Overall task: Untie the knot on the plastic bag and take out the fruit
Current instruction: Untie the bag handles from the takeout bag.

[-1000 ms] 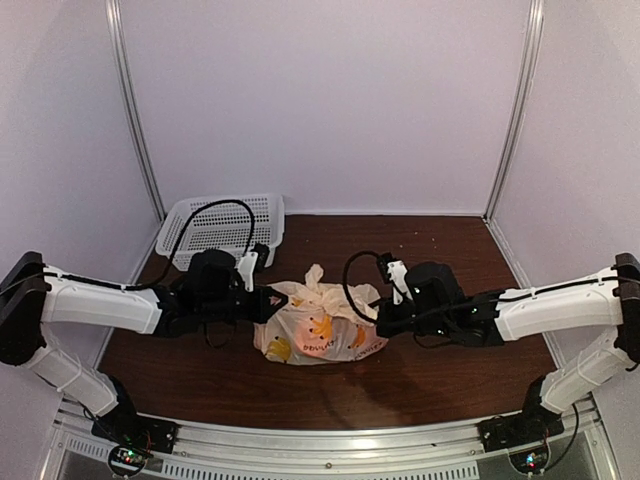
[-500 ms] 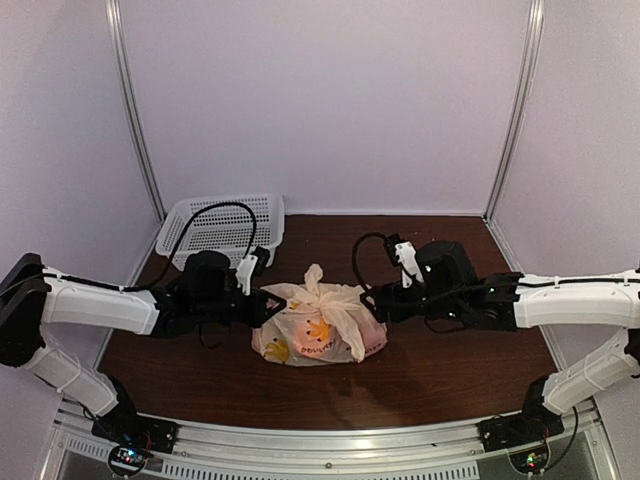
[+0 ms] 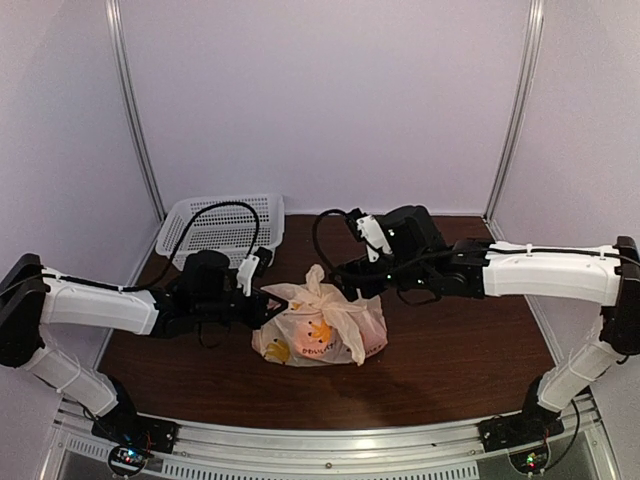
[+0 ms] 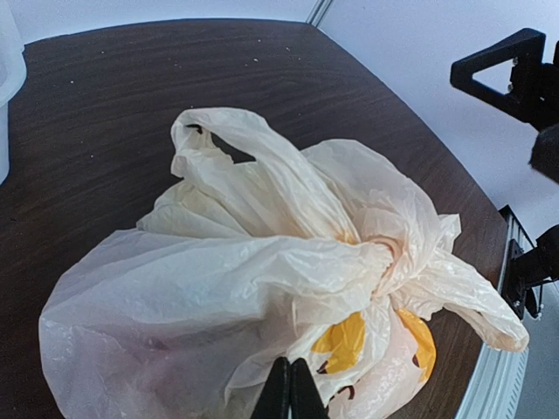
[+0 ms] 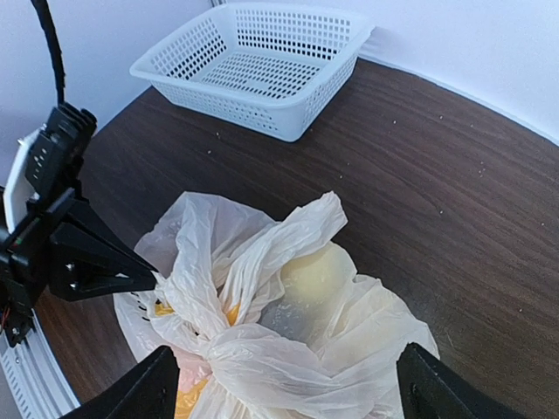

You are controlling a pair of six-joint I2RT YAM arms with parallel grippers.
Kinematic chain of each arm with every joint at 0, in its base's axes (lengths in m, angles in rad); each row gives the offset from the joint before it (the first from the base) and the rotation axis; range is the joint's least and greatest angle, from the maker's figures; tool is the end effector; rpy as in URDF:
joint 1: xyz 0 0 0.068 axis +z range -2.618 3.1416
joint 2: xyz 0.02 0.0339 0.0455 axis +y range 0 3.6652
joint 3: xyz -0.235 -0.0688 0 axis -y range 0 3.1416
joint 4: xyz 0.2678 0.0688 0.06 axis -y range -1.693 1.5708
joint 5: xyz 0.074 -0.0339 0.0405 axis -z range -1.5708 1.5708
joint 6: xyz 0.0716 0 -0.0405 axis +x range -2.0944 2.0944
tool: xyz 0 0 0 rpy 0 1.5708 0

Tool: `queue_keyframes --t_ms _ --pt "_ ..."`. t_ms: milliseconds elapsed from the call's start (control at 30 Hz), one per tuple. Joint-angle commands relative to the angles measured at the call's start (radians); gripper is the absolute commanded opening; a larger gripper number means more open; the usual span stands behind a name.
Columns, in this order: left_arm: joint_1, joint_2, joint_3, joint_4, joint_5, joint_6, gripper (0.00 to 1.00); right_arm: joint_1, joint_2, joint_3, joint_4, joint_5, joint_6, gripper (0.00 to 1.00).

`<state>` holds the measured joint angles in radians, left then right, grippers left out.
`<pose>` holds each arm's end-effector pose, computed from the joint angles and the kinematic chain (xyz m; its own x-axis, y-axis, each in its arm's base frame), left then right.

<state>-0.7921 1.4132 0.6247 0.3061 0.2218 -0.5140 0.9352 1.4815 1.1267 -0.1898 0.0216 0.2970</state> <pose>0.2289 -0.2544 0.1312 -0.6924 0.0189 -0.7212 0.5637 0.6382 -0.5244 0.2361 0.3174 0.2354 -0.5263 -0.2206 -0.8212 -0.6688 0.7038 0.2396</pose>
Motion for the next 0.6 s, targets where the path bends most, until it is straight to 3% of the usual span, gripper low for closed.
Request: queue_keyframes --t_ms 0,567 --pt "-0.002 -0.025 0.0 0.028 0.003 0.014 0.0 -0.001 0.076 0.034 -0.02 -0.043 -0.037 0.87" --pt "-0.002 -0.018 0.001 0.027 -0.006 0.009 0.0 0.056 0.247 0.082 0.032 -0.064 -0.033 0.79"
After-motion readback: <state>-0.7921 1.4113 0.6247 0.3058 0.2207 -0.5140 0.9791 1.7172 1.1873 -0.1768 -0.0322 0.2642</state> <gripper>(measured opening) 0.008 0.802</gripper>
